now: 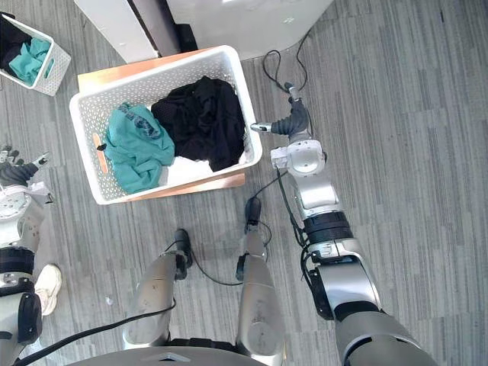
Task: Pick up the laundry basket with both hands and put the clothes into the washing machine.
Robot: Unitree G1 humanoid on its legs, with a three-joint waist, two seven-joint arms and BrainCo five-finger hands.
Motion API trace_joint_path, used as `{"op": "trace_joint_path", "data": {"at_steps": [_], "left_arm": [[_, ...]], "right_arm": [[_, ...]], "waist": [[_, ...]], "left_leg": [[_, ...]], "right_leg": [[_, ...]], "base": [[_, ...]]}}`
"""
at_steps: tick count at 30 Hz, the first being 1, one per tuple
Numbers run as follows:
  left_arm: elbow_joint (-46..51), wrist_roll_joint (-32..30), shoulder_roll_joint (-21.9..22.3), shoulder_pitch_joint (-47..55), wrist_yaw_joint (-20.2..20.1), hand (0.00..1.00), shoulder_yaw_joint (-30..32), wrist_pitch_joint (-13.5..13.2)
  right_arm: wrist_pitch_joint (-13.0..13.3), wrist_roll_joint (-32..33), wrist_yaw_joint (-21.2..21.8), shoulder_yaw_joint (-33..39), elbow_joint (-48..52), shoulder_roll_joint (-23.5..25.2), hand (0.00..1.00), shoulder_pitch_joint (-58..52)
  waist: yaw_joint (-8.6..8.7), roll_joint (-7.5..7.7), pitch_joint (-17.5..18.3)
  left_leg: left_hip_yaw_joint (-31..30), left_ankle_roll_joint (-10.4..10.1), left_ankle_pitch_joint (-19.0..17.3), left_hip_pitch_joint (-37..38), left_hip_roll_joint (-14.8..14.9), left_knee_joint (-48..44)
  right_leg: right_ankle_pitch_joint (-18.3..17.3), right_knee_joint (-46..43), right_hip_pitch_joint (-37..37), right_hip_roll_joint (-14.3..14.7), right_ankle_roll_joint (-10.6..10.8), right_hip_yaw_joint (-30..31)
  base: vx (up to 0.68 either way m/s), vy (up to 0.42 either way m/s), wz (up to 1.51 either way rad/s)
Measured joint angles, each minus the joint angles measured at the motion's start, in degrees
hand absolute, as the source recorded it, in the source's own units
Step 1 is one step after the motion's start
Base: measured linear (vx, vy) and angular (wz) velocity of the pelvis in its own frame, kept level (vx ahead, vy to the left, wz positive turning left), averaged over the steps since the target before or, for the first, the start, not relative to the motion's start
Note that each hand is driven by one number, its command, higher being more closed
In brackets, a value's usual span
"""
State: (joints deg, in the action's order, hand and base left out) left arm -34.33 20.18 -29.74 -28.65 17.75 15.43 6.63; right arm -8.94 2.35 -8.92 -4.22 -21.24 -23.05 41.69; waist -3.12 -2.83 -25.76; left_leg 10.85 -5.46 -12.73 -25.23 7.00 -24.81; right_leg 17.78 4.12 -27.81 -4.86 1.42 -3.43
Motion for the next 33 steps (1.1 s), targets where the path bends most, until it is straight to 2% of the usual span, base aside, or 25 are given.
{"op": "trace_joint_path", "data": {"at_steps": [14, 24, 26, 33], "left_arm": [[-6.9, 0.0, 4.8, -5.9, -0.4, 0.0, -7.7, 0.6], [-7.0, 0.0, 7.2, -6.9, 1.0, 0.0, -9.7, 0.7], [-7.0, -0.1, 7.3, -7.0, 1.1, 0.0, -9.8, 0.7], [-6.2, -0.1, 7.3, -6.0, 1.5, 0.0, -9.9, 0.7]], "right_arm": [[-0.1, -0.2, -0.4, 0.0, -7.2, 2.3, 0.0, 3.3], [-0.3, -0.6, -2.6, 0.0, -8.9, 3.7, 0.0, 5.2], [-0.3, -2.5, -2.8, 0.0, -8.8, 4.0, 0.0, 5.2], [-0.4, -3.2, -2.8, -1.7, -7.2, 4.6, 0.0, 4.2]], "waist": [[0.86, 0.0, 0.0], [0.93, 0.0, 0.0], [0.93, 0.0, 0.0], [0.81, 0.0, 0.0]], "left_leg": [[-0.1, 0.0, 0.0, -0.7, 0.0, -0.1], [-0.1, 0.0, -0.1, -1.9, 0.0, -0.8], [0.0, 0.1, -0.3, -1.9, 0.0, -1.0], [0.5, 0.4, -1.1, -1.8, 0.1, -2.1]], "right_leg": [[0.1, 0.4, -0.3, 0.0, 0.0, -0.3], [0.2, 0.4, -1.4, -0.1, -0.2, -0.3], [0.3, 0.4, -1.4, -0.1, -0.3, -0.1], [0.3, 0.4, -1.3, 0.0, -0.3, 0.7]], "base": [[-0.05, 0.006, 0.01], [-0.03, 0.001, 0.0], [-0.06, 0.002, -0.03], [-0.06, 0.008, -0.06]]}}
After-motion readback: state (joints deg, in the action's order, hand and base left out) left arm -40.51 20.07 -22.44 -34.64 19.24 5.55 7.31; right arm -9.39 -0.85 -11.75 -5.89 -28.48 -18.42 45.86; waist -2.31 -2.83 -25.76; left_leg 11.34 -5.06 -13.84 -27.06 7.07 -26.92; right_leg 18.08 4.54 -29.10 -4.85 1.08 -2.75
